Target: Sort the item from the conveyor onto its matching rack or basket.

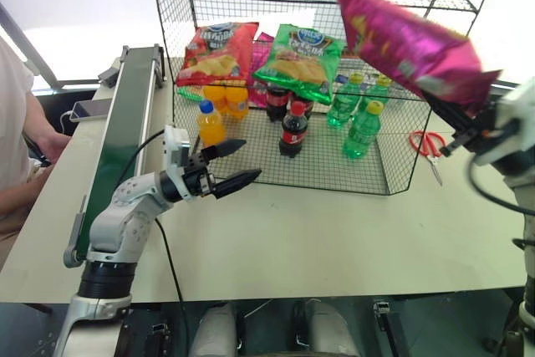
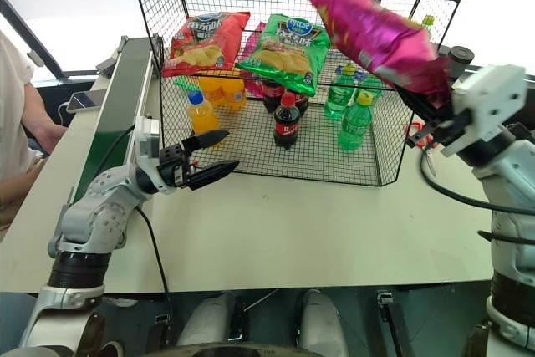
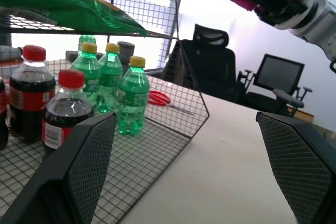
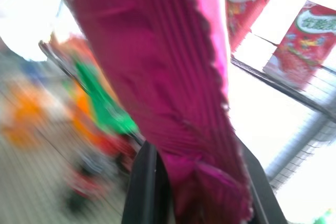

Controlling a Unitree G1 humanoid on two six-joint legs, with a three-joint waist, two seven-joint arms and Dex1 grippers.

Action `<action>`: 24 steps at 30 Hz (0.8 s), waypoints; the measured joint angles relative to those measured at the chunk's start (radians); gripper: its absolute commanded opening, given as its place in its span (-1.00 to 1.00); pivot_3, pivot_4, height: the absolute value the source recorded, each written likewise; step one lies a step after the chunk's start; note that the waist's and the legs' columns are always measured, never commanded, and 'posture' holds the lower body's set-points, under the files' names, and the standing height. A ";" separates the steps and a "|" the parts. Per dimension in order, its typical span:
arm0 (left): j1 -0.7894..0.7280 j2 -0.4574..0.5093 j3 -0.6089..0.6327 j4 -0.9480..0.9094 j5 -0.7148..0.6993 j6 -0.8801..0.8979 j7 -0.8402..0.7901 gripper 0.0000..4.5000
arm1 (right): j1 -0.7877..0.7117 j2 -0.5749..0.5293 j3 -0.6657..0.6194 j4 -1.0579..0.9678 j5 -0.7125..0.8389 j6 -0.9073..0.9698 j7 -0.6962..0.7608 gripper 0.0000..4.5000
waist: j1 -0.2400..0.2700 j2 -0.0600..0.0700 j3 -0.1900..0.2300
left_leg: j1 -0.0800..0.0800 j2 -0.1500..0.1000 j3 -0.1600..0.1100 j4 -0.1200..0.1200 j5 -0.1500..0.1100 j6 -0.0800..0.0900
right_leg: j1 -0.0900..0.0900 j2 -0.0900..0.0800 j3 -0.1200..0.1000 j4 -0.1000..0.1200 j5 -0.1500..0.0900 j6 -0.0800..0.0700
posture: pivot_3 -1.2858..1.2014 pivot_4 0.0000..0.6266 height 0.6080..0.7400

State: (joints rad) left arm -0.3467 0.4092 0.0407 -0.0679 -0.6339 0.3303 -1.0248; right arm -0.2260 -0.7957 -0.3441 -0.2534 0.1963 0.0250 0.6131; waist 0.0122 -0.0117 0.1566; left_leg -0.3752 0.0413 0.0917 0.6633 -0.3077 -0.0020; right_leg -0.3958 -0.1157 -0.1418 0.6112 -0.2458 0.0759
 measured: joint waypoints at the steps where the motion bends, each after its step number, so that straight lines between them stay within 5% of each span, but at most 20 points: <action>1: -0.002 -0.002 -0.004 0.007 0.010 -0.011 0.000 1.00 | 0.000 -0.001 0.028 0.057 -0.073 -0.059 -0.020 -0.99 | 0.000 0.000 0.000 | 0.000 0.000 0.000 0.000 0.001 -0.001 | 0.000 0.000 0.000 0.000 0.000 0.000 | 0.03 -0.52 1.00; 8: 0.038 -0.019 -0.027 -0.015 0.071 -0.064 0.030 1.00 | -0.161 -0.094 0.148 0.373 -0.501 -0.324 -0.303 -0.99 | -0.008 0.001 0.001 | 0.002 0.001 0.003 -0.001 0.005 -0.009 | -0.001 0.001 0.002 0.001 0.000 0.001 | 0.03 -0.52 1.00; 22: 0.098 -0.021 -0.028 -0.098 0.112 -0.082 0.102 1.00 | -0.497 -0.047 0.367 0.756 -0.659 -0.382 -0.437 -0.99 | -0.023 0.001 0.001 | 0.001 0.002 0.003 -0.001 0.006 -0.010 | 0.000 0.000 0.002 0.001 0.000 0.001 | 0.03 -0.52 1.00; 24: 0.106 -0.022 -0.026 -0.103 0.113 -0.083 0.114 1.00 | -0.516 -0.033 0.367 0.781 -0.627 -0.372 -0.415 -0.54 | -0.023 0.001 0.001 | 0.002 0.002 0.003 -0.001 0.006 -0.010 | 0.000 0.000 0.002 0.001 0.000 0.001 | 0.03 -0.52 1.00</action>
State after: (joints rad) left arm -0.2403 0.3877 0.0147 -0.1711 -0.5213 0.2477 -0.9107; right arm -0.7421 -0.8291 0.0231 0.5277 -0.4310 -0.3474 0.1981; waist -0.0104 -0.0104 0.1577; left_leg -0.3737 0.0433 0.0942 0.6628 -0.3020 -0.0115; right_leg -0.3958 -0.1158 -0.1401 0.6124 -0.2459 0.0765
